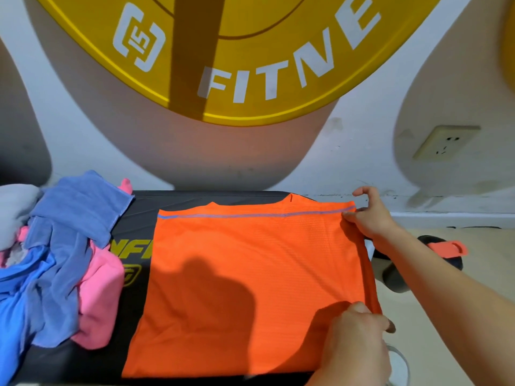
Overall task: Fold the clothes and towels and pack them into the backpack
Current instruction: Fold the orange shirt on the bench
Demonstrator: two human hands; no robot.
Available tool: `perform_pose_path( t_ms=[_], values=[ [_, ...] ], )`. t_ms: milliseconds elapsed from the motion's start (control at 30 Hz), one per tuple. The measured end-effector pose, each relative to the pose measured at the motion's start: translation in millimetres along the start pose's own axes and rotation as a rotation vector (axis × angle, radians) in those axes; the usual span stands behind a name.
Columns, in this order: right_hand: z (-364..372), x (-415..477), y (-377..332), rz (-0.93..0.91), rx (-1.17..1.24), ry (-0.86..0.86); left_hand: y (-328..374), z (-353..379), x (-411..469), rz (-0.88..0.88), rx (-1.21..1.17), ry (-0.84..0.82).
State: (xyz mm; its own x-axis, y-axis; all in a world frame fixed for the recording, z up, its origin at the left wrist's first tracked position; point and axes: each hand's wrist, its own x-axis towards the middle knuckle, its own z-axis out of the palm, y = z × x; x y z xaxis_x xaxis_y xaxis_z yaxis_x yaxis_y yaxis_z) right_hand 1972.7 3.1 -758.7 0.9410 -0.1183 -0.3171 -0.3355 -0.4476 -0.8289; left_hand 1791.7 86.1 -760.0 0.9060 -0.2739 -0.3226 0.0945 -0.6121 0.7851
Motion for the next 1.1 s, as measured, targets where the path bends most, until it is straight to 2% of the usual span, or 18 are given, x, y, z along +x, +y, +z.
perform_pose_path(
  t_ms=[167, 300, 400, 567, 733, 800, 967, 1100],
  values=[
    [-8, 8, -1, -0.044, -0.134, -0.161, 2, 3, -6, -0.024, -0.086, 0.025],
    [-12, 12, -5, 0.022, -0.194, -0.179, 5, 2, -12, -0.028, -0.114, 0.098],
    [-13, 12, -10, 0.0, -0.273, -0.194, 8, 0, -15, -0.029, -0.145, 0.114],
    [-12, 1, -42, -0.183, -0.81, -0.222, 10, -5, -28, -0.04, -0.262, 0.182],
    [12, -13, -95, -0.295, -1.082, -0.253, 1, -27, -54, -0.016, -0.339, 0.349],
    [28, -21, -114, -0.338, -1.046, -0.252, -10, -40, -67, -0.022, -0.405, 0.436],
    [96, -31, -135, -0.438, -0.756, -0.186, -59, -79, -101, -0.121, -0.604, 0.632],
    [157, -45, -142, -0.443, -0.672, -0.238, -95, -116, -132, -0.191, -0.573, 0.739]
  ],
)
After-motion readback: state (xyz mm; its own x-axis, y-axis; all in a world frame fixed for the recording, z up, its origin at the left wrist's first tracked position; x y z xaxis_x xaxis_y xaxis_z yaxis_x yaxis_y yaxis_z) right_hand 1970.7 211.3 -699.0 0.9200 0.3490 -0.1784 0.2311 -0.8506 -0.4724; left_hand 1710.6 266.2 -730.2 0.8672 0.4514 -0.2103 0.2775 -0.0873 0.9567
